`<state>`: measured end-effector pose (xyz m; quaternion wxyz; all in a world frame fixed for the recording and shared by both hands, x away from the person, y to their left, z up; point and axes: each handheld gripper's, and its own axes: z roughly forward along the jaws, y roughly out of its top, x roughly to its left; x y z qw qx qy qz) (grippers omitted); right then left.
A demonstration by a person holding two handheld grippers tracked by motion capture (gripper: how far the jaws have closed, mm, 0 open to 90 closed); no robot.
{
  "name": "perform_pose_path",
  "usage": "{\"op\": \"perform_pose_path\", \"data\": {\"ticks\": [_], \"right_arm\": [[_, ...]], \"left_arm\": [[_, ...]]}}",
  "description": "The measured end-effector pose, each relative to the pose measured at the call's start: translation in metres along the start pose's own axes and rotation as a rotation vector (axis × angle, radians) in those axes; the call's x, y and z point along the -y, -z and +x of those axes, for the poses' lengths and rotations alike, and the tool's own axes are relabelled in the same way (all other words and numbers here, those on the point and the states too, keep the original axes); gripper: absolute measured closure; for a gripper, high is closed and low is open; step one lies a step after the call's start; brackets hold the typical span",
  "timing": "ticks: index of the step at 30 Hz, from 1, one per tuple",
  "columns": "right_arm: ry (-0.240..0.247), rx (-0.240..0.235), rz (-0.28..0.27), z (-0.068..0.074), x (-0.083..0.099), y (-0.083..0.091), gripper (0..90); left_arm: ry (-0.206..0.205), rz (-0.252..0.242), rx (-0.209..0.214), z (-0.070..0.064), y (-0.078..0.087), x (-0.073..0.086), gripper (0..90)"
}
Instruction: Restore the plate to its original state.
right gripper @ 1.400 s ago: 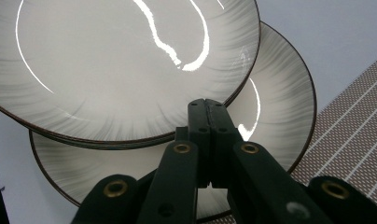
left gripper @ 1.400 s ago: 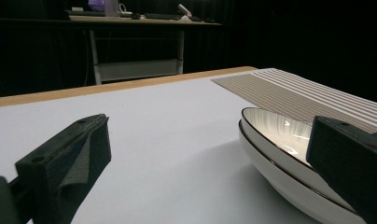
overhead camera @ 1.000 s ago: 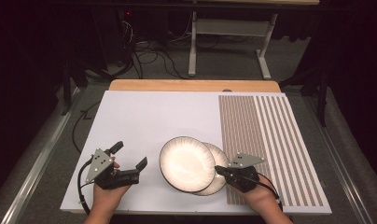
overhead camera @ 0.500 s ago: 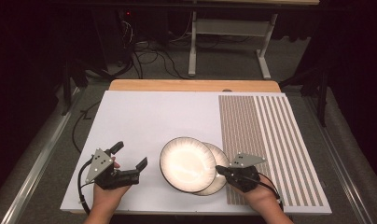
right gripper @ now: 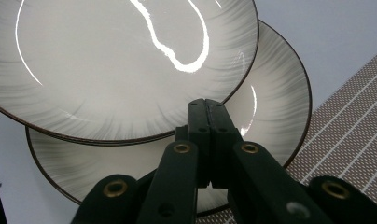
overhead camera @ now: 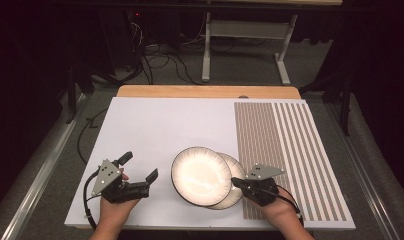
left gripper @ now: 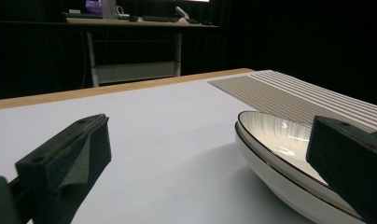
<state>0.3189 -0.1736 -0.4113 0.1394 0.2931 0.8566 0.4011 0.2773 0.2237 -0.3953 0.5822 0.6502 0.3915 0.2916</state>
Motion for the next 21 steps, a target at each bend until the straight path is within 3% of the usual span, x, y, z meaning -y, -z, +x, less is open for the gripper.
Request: {"op": "perform_pose_path", "data": {"ticks": [21], "right_arm": [[-0.005, 0.005, -0.004, -0.0032, 0.0007, 0.0028, 90.0]], "left_arm": [[0.002, 0.000, 0.004, 0.0003, -0.0002, 0.0001, 0.7]]}}
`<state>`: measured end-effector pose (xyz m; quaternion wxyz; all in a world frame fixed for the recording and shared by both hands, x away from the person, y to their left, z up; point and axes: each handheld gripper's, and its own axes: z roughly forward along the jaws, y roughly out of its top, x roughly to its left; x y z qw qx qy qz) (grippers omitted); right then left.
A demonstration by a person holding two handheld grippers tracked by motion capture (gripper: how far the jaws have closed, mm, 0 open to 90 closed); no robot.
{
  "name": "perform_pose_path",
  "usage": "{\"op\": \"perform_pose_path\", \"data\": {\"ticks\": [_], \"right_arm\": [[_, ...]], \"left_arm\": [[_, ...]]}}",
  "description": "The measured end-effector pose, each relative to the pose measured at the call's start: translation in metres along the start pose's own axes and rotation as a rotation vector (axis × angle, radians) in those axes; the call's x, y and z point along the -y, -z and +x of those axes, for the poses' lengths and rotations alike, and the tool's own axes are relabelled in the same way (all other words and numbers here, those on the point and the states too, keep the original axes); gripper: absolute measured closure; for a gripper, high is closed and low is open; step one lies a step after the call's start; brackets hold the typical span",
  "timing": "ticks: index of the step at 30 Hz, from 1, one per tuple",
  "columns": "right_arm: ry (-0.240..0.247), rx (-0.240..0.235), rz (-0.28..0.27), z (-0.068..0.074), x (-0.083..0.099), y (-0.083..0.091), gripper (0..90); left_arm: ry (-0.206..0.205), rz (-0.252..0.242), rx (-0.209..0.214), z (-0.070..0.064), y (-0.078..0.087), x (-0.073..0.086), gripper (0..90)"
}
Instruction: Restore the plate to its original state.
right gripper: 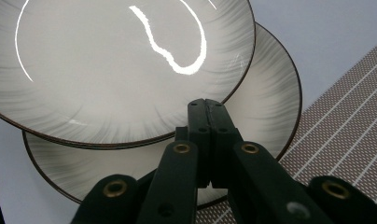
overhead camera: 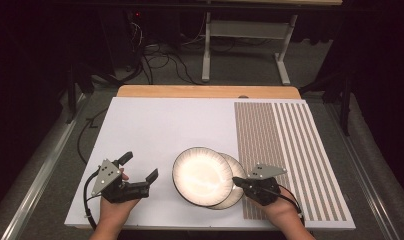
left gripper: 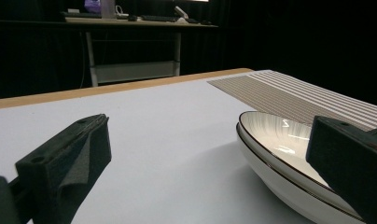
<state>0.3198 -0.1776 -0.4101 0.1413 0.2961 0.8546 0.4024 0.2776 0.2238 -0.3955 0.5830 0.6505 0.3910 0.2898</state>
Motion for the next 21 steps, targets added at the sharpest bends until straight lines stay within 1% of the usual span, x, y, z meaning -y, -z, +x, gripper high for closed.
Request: {"op": "perform_pose_path", "data": {"ticks": [16, 19, 21], "right_arm": [[-0.013, 0.015, -0.002, -0.0047, 0.0008, 0.0052, 90.0], [-0.015, 0.019, -0.011, -0.0069, 0.0009, 0.0071, 90.0], [-0.018, 0.033, -0.014, -0.0091, 0.0012, 0.0093, 90.0]], "left_arm": [[0.002, 0.000, 0.001, 0.0001, 0.0000, 0.0002, 0.7], [0.003, 0.002, 0.002, 0.0003, -0.0002, 0.0004, 0.8], [0.003, 0.003, 0.003, 0.0003, -0.0004, 0.0005, 0.8]]}}
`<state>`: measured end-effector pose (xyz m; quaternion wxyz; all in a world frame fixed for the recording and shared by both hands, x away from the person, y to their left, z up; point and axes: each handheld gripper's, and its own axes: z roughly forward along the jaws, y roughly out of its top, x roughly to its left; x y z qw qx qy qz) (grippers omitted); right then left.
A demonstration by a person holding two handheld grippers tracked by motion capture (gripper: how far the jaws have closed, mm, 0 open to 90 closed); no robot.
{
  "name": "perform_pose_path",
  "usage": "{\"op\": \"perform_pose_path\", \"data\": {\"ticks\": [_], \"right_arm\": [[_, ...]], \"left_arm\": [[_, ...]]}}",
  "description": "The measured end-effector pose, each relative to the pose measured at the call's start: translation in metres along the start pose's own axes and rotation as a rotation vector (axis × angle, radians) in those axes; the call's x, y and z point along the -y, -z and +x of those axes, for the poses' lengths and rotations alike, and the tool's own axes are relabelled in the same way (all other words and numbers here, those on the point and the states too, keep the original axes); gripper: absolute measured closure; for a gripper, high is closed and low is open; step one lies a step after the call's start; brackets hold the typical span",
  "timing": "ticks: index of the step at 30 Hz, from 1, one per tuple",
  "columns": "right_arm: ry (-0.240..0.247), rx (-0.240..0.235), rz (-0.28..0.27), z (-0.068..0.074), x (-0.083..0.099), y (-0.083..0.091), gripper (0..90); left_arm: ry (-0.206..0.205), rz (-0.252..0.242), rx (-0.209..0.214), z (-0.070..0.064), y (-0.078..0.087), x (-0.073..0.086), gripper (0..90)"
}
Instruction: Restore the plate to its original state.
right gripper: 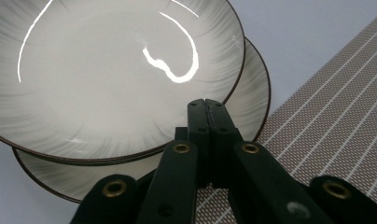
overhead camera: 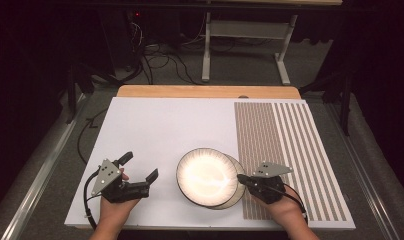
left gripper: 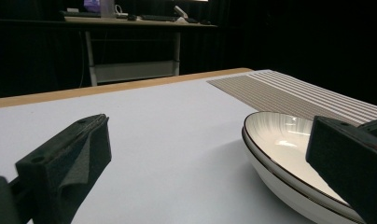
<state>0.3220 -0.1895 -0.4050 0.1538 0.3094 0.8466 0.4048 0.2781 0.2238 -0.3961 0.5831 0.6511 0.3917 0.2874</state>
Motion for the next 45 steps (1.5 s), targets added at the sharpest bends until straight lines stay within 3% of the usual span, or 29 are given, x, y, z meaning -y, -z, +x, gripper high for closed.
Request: {"op": "perform_pose_path", "data": {"ticks": [17, 23, 32, 37, 42, 43, 45], "right_arm": [[-0.034, 0.025, -0.017, -0.009, 0.002, 0.009, 90.0], [-0.080, 0.039, -0.049, -0.019, 0.004, 0.020, 86.0], [-0.114, 0.080, -0.093, -0.031, 0.006, 0.036, 82.1], [-0.139, 0.115, -0.120, -0.039, 0.010, 0.048, 74.5], [-0.142, 0.165, -0.168, -0.046, 0.015, 0.060, 55.7], [-0.142, 0.165, -0.168, -0.046, 0.015, 0.060, 55.7], [-0.133, 0.185, -0.200, -0.047, 0.017, 0.064, 45.3]], "left_arm": [[0.002, 0.002, 0.002, 0.000, -0.001, 0.001, 0.8], [0.002, 0.001, 0.001, 0.000, 0.000, 0.000, 0.8], [-0.002, 0.002, 0.001, 0.001, 0.000, 0.000, 0.8], [-0.005, 0.005, 0.002, 0.001, -0.001, 0.000, 0.8], [-0.014, 0.008, 0.010, -0.001, -0.002, 0.000, 0.8], [-0.014, 0.008, 0.010, -0.001, -0.002, 0.000, 0.8], [-0.018, 0.018, 0.016, -0.001, -0.003, 0.000, 0.8]]}}
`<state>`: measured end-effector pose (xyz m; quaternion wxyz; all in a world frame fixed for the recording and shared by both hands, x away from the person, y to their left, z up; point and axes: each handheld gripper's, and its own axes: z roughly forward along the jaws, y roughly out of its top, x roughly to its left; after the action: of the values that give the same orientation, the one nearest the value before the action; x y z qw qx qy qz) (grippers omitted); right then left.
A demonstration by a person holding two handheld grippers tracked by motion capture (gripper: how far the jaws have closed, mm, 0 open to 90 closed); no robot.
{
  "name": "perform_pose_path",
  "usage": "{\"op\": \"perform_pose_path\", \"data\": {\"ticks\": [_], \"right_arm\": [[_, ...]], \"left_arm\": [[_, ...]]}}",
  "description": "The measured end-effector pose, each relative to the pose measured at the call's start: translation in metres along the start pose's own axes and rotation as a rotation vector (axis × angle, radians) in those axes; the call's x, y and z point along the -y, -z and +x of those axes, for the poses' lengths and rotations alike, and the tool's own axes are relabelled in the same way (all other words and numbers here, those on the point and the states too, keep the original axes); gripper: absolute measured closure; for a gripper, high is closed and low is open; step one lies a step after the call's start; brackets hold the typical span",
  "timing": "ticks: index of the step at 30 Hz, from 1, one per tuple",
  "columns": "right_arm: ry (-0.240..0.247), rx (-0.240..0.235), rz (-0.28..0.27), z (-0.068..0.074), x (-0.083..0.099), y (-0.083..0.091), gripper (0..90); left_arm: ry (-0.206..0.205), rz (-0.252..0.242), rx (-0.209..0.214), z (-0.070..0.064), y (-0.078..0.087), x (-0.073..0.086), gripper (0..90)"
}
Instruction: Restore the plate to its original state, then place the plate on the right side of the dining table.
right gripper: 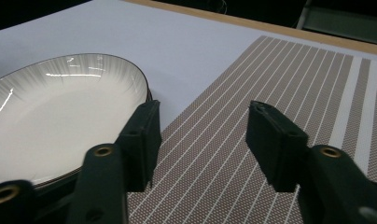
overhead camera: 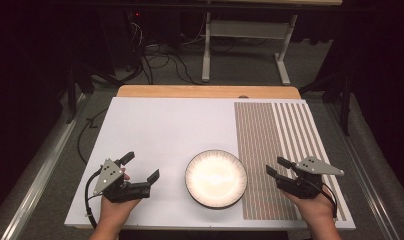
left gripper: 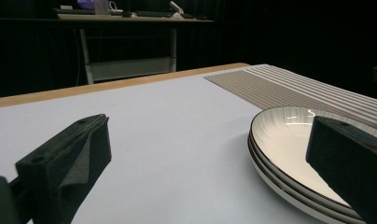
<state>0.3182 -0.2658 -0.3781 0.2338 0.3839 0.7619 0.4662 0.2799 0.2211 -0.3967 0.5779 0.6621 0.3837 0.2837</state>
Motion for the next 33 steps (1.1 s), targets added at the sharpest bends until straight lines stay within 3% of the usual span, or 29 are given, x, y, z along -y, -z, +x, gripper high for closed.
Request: {"op": "perform_pose_path", "data": {"ticks": [2, 3, 8, 9, 10, 11, 23, 26, 27, 33], "right_arm": [[0.000, 0.002, -0.009, 0.000, 0.000, 0.001, 41.7], [0.003, 0.010, -0.030, 0.001, 0.001, 0.003, 31.6], [0.005, 0.003, -0.051, 0.003, 0.002, 0.004, 19.2], [-0.001, 0.010, -0.065, 0.004, 0.001, 0.004, 7.9], [-0.001, 0.010, -0.065, 0.004, 0.001, 0.004, 7.9], [-0.007, 0.023, -0.067, 0.004, 0.002, 0.004, 0.6], [0.006, 0.003, -0.054, 0.004, 0.005, 0.002, 0.6], [-0.012, 0.006, -0.055, 0.005, 0.003, 0.000, 1.7], [-0.012, 0.008, -0.060, 0.005, 0.002, 0.000, 2.5], [-0.016, 0.010, -0.055, 0.009, -0.001, -0.001, 13.0]], "left_arm": [[-0.003, 0.003, 0.002, 0.000, 0.000, 0.000, 0.8], [-0.011, 0.009, 0.002, -0.001, -0.001, 0.001, 0.8], [-0.018, 0.015, 0.021, -0.003, -0.002, 0.001, 0.2], [-0.027, 0.028, 0.021, -0.004, -0.004, 0.001, 0.2], [-0.027, 0.028, 0.021, -0.004, -0.004, 0.001, 0.2], [-0.027, 0.034, 0.024, -0.005, -0.005, 0.001, 0.2], [-0.044, 0.036, 0.032, -0.013, -0.008, -0.003, 0.7], [-0.041, 0.046, 0.036, -0.013, -0.009, -0.002, 0.7], [-0.045, 0.067, 0.048, -0.013, -0.009, -0.003, 0.7], [-0.068, 0.073, 0.053, -0.017, -0.010, -0.004, 0.7]]}}
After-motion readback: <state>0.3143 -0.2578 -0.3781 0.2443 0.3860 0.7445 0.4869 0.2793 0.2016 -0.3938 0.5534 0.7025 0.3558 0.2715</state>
